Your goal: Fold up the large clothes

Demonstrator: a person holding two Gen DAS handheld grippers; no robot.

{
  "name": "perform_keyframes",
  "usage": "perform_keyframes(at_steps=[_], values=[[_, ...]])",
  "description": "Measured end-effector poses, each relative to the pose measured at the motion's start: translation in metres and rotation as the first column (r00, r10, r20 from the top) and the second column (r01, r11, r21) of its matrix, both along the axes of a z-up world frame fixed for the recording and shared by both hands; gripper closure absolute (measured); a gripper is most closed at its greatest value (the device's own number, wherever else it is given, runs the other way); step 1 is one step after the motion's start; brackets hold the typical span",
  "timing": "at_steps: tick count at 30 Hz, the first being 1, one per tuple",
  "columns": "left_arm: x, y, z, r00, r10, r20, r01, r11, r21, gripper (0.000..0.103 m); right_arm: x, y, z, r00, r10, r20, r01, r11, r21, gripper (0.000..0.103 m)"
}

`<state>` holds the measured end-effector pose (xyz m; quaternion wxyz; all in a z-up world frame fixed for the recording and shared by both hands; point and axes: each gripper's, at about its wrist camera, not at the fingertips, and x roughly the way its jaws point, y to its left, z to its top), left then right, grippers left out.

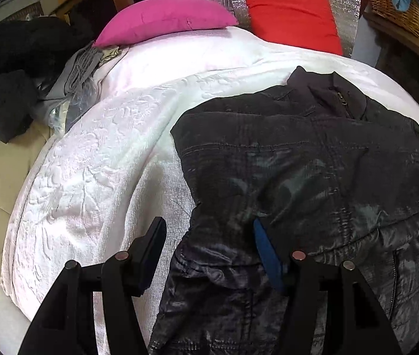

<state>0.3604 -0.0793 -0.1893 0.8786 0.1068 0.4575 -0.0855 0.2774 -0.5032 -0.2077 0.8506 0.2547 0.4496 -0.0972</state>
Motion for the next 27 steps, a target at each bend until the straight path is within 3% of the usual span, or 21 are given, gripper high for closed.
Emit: perform_keyframes(at_steps=[5, 8, 11, 16, 17, 18, 19, 22, 24, 27], values=[[0.000, 0.000, -0.001, 1.000, -0.004, 0.006, 0.004, 1.000, 0.014, 0.041, -0.004, -0.001, 0.012, 0.999, -0.018, 0.035, 0.020, 0.999, -0.047, 0.071], [0.000, 0.001, -0.002, 1.000, -0.002, 0.009, 0.002, 1.000, 0.023, 0.041, -0.009, -0.004, 0.021, 0.997, -0.025, 0.068, 0.028, 0.998, -0.050, 0.073], [0.001, 0.001, -0.005, 1.000, -0.002, 0.004, 0.002, 1.000, 0.030, 0.041, 0.000, -0.004, 0.009, 1.000, -0.011, 0.009, 0.011, 0.999, -0.047, 0.072], [-0.001, -0.001, -0.007, 1.000, -0.010, 0.004, 0.010, 0.999, 0.046, 0.041, 0.001, -0.007, 0.007, 1.000, -0.008, -0.005, 0.008, 1.000, -0.014, 0.067], [-0.001, 0.000, -0.006, 1.000, -0.010, 0.003, 0.010, 0.999, 0.043, 0.041, 0.000, -0.009, 0.008, 1.000, -0.010, -0.004, 0.010, 1.000, 0.017, 0.058], [-0.001, 0.001, -0.004, 1.000, -0.010, 0.001, 0.010, 0.999, 0.035, 0.041, -0.001, -0.012, 0.009, 1.000, -0.008, 0.000, 0.008, 0.999, 0.049, 0.039], [-0.001, 0.003, -0.001, 1.000, -0.011, -0.003, 0.011, 1.000, 0.018, 0.041, -0.002, -0.013, 0.010, 1.000, -0.008, 0.010, 0.007, 0.997, 0.071, 0.034], [0.001, 0.017, 0.015, 1.000, -0.009, -0.002, 0.009, 0.997, -0.078, 0.040, -0.009, -0.016, 0.019, 0.997, -0.027, 0.068, 0.020, 0.995, 0.094, 0.033], [0.003, 0.029, 0.026, 1.000, 0.005, 0.010, -0.004, 0.991, -0.135, 0.029, -0.012, -0.020, 0.022, 0.995, -0.038, 0.089, 0.028, 0.994, 0.107, 0.033], [0.013, 0.052, 0.034, 1.000, 0.028, -0.010, -0.029, 0.974, -0.224, 0.023, -0.012, -0.028, 0.017, 0.994, -0.057, 0.090, 0.040, 0.984, 0.175, 0.033]])
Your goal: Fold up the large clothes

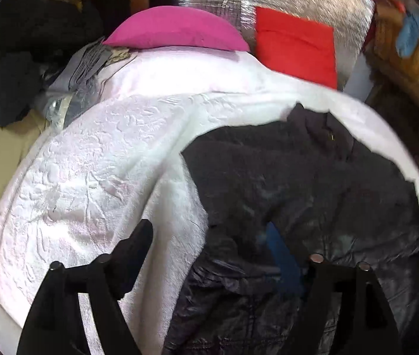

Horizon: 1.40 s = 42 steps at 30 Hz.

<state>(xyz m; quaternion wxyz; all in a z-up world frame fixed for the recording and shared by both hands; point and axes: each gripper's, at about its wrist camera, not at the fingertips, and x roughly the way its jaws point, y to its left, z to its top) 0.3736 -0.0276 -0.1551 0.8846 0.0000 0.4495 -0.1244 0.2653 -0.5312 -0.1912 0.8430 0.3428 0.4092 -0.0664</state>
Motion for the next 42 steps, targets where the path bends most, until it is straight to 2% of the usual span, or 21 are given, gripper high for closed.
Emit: perform_keyframes(at_steps=[2, 6, 8, 11, 13, 15, 19, 21, 24, 27, 31, 33, 37, 38, 39, 42], values=[[0.012, 0.014, -0.007, 0.998, 0.001, -0.064, -0.005, 0.998, -0.061, 0.022, 0.002, -0.002, -0.005, 1.000, 0.000, -0.010, 0.000, 1.000, 0.028, 0.033], [0.030, 0.030, -0.034, 0.981, 0.016, -0.194, -0.043, 0.990, -0.134, 0.022, 0.006, -0.008, -0.016, 1.000, -0.019, -0.020, 0.020, 0.998, 0.057, 0.033], [0.034, 0.028, -0.041, 0.975, -0.015, -0.223, -0.026, 0.984, -0.179, 0.023, 0.011, -0.010, -0.023, 0.999, -0.020, -0.036, 0.022, 0.998, 0.065, 0.033], [0.033, 0.018, -0.041, 0.973, -0.065, -0.221, 0.015, 0.976, -0.218, 0.023, 0.016, -0.008, -0.030, 0.999, -0.014, -0.052, 0.017, 0.998, 0.053, 0.032], [0.030, 0.006, -0.042, 0.971, -0.096, -0.218, 0.047, 0.974, -0.223, 0.030, 0.017, -0.004, -0.030, 0.999, -0.001, -0.046, 0.002, 0.999, 0.034, 0.032], [0.030, -0.006, -0.047, 0.963, -0.125, -0.239, 0.070, 0.972, -0.225, 0.051, 0.018, 0.002, -0.029, 0.998, 0.026, -0.050, -0.027, 0.999, -0.018, 0.036], [0.029, -0.018, -0.056, 0.963, -0.119, -0.242, 0.075, 0.980, -0.183, 0.059, 0.017, 0.011, -0.028, 0.997, 0.041, -0.064, -0.048, 0.992, -0.115, 0.053], [0.027, -0.019, -0.055, 0.964, -0.118, -0.239, 0.073, 0.979, -0.190, 0.068, 0.016, 0.014, -0.024, 0.998, 0.048, -0.051, -0.055, 0.988, -0.147, 0.066], [0.023, -0.019, -0.051, 0.965, -0.121, -0.230, 0.077, 0.978, -0.193, 0.077, 0.014, 0.017, -0.017, 0.998, 0.044, -0.035, -0.050, 0.980, -0.193, 0.072], [0.019, -0.016, -0.047, 0.968, -0.125, -0.217, 0.079, 0.975, -0.206, 0.080, 0.010, 0.019, -0.007, 0.999, 0.037, -0.008, -0.038, 0.974, -0.225, 0.075], [0.021, -0.013, -0.051, 0.965, -0.119, -0.234, 0.071, 0.976, -0.203, 0.078, 0.011, 0.015, -0.012, 0.999, 0.038, -0.024, -0.042, 0.977, -0.207, 0.075], [0.022, -0.013, -0.056, 0.962, -0.107, -0.250, 0.064, 0.982, -0.176, 0.069, 0.015, 0.015, -0.021, 0.997, 0.047, -0.058, -0.058, 0.976, -0.210, 0.073], [0.025, -0.024, -0.058, 0.966, -0.101, -0.236, 0.075, 0.990, -0.117, 0.062, 0.012, 0.012, -0.019, 0.998, 0.045, -0.052, -0.053, 0.982, -0.179, 0.066], [0.024, -0.026, -0.057, 0.968, -0.100, -0.231, 0.076, 0.991, -0.113, 0.060, 0.010, 0.009, -0.018, 0.998, 0.041, -0.053, -0.049, 0.986, -0.160, 0.056], [0.021, -0.027, -0.055, 0.970, -0.097, -0.221, 0.074, 0.991, -0.110, 0.060, 0.006, 0.005, -0.017, 0.998, 0.041, -0.053, -0.047, 0.992, -0.120, 0.040], [0.009, -0.025, -0.045, 0.981, -0.082, -0.173, 0.068, 0.994, -0.085, 0.060, -0.010, 0.001, -0.009, 1.000, 0.026, 0.003, -0.025, 0.998, -0.063, 0.037]])
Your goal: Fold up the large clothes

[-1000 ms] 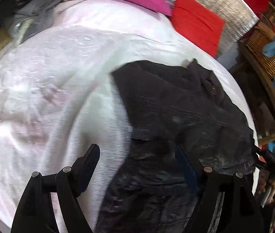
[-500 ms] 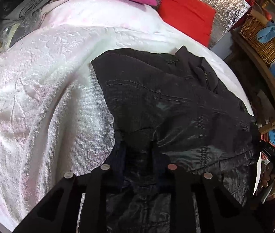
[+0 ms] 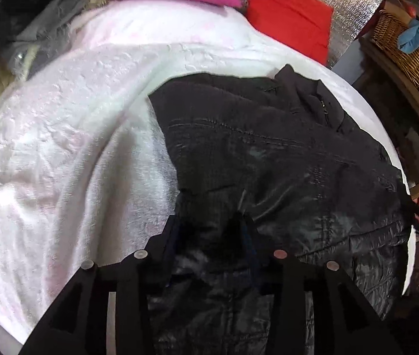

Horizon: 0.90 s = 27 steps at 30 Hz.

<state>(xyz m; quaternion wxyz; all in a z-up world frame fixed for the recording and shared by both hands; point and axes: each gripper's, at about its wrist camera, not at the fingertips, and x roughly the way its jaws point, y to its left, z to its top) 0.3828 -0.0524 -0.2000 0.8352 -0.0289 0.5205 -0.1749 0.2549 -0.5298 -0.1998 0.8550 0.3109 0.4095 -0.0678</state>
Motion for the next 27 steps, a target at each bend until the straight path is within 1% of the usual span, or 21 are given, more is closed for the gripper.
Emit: perform_keyframes(at_steps=[4, 6, 8, 10, 15, 17, 19, 21, 22, 24, 25, 27], values=[[-0.023, 0.011, 0.016, 0.997, 0.013, 0.072, -0.013, 1.000, 0.002, 0.060, -0.033, -0.002, 0.016, 0.996, 0.002, 0.089, -0.002, 1.000, 0.006, 0.037], [-0.040, 0.020, 0.023, 0.993, 0.032, 0.115, -0.031, 0.999, -0.008, 0.056, -0.056, -0.002, 0.019, 0.992, -0.008, 0.125, 0.003, 0.999, 0.036, 0.037], [-0.062, 0.029, 0.024, 0.987, 0.053, 0.151, -0.051, 0.999, -0.016, 0.054, -0.077, 0.000, 0.019, 0.990, -0.014, 0.143, 0.006, 0.999, 0.053, 0.037], [-0.084, 0.038, 0.023, 0.983, 0.059, 0.176, -0.057, 0.998, -0.011, 0.053, -0.097, 0.005, 0.018, 0.988, -0.016, 0.153, 0.009, 0.999, 0.046, 0.037], [-0.140, 0.061, 0.010, 0.978, 0.072, 0.195, -0.074, 0.997, 0.000, 0.053, -0.149, 0.020, 0.007, 0.988, 0.010, 0.154, -0.022, 0.997, 0.077, 0.037], [-0.157, 0.066, 0.003, 0.979, 0.084, 0.186, -0.085, 0.996, 0.000, 0.053, -0.167, 0.027, 0.000, 0.992, 0.029, 0.120, -0.039, 0.996, 0.084, 0.037], [-0.181, 0.078, -0.005, 0.983, 0.091, 0.157, -0.090, 0.996, -0.013, 0.051, -0.182, 0.033, -0.006, 0.995, 0.055, 0.084, -0.064, 0.993, 0.102, 0.037], [-0.203, 0.083, -0.014, 0.988, 0.087, 0.125, -0.086, 0.996, -0.016, 0.040, -0.195, 0.045, -0.014, 0.994, 0.113, 0.016, -0.114, 0.988, 0.107, 0.037], [-0.212, 0.086, -0.019, 0.991, 0.087, 0.105, -0.085, 0.996, -0.018, 0.037, -0.201, 0.049, -0.018, 0.990, 0.138, -0.019, -0.136, 0.985, 0.103, 0.037], [-0.229, 0.087, -0.030, 0.997, 0.069, 0.040, -0.069, 0.997, -0.025, 0.033, -0.213, 0.065, -0.030, 0.971, 0.207, -0.117, -0.197, 0.976, 0.093, 0.037], [-0.234, 0.087, -0.035, 0.998, 0.058, 0.006, -0.058, 0.998, -0.031, 0.032, -0.218, 0.070, -0.035, 0.962, 0.223, -0.155, -0.210, 0.973, 0.095, 0.037], [-0.242, 0.085, -0.049, 0.996, 0.038, -0.082, -0.042, 0.998, -0.044, 0.028, -0.226, 0.086, -0.049, 0.934, 0.259, -0.247, -0.242, 0.965, 0.099, 0.037]])
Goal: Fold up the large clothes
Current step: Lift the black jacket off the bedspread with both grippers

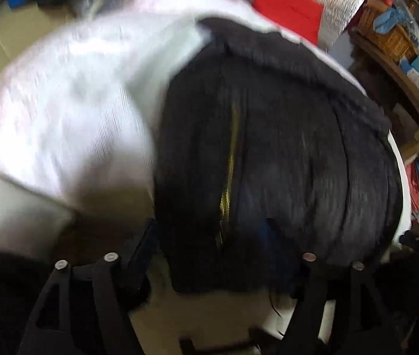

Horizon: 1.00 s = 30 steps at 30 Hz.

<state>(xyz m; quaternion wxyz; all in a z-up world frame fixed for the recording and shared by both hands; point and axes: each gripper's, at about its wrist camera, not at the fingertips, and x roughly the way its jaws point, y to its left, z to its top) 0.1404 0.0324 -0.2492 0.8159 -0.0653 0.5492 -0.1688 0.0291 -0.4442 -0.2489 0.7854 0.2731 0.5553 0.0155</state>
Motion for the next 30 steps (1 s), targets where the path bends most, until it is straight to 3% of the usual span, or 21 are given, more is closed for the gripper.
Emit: perform_keyframes(at_steps=[2, 6, 10, 12, 18, 20, 22, 23, 24, 26, 30], values=[[-0.003, -0.003, -0.013, 0.997, 0.000, -0.074, -0.001, 1.000, -0.015, 0.027, -0.001, 0.012, -0.014, 0.998, 0.020, -0.057, -0.020, 1.000, 0.002, 0.036], [0.003, -0.004, -0.037, 0.979, 0.034, -0.202, -0.028, 0.999, 0.032, 0.025, 0.012, 0.026, -0.047, 0.985, 0.016, -0.171, -0.019, 1.000, -0.016, 0.035], [0.004, -0.003, -0.051, 0.968, 0.039, -0.247, -0.039, 0.999, 0.004, 0.021, 0.023, 0.036, -0.080, 0.965, -0.005, -0.263, -0.009, 0.999, -0.053, 0.035], [0.004, -0.006, -0.060, 0.962, 0.030, -0.272, -0.028, 1.000, 0.013, 0.021, 0.027, 0.045, -0.092, 0.955, 0.035, -0.295, -0.052, 0.997, -0.051, 0.035], [0.007, -0.016, -0.075, 0.963, 0.016, -0.270, -0.011, 1.000, 0.020, 0.021, 0.033, 0.061, -0.107, 0.962, 0.073, -0.263, -0.099, 0.991, -0.086, 0.035], [0.004, -0.013, -0.075, 0.969, 0.013, -0.246, -0.011, 1.000, 0.006, 0.022, 0.032, 0.060, -0.105, 0.969, 0.082, -0.233, -0.099, 0.993, -0.065, 0.040], [-0.001, -0.008, -0.071, 0.975, 0.008, -0.222, -0.012, 1.000, -0.016, 0.032, 0.028, 0.058, -0.098, 0.975, 0.071, -0.208, -0.081, 0.996, -0.041, 0.066], [-0.001, -0.005, -0.070, 0.977, 0.022, -0.213, -0.026, 1.000, -0.015, 0.052, 0.026, 0.055, -0.093, 0.978, 0.066, -0.198, -0.074, 0.997, -0.034, 0.076], [-0.002, -0.002, -0.070, 0.977, 0.037, -0.210, -0.039, 0.999, -0.004, 0.072, 0.022, 0.052, -0.089, 0.978, 0.066, -0.196, -0.072, 0.997, -0.024, 0.080], [-0.003, 0.003, -0.068, 0.975, 0.053, -0.217, -0.056, 0.998, -0.008, 0.088, 0.014, 0.053, -0.079, 0.978, 0.074, -0.194, -0.080, 0.996, -0.027, 0.085], [-0.011, 0.008, -0.056, 0.977, 0.032, -0.213, -0.045, 0.997, -0.056, 0.093, -0.006, 0.060, -0.051, 0.978, 0.121, -0.169, -0.127, 0.991, -0.029, 0.088]])
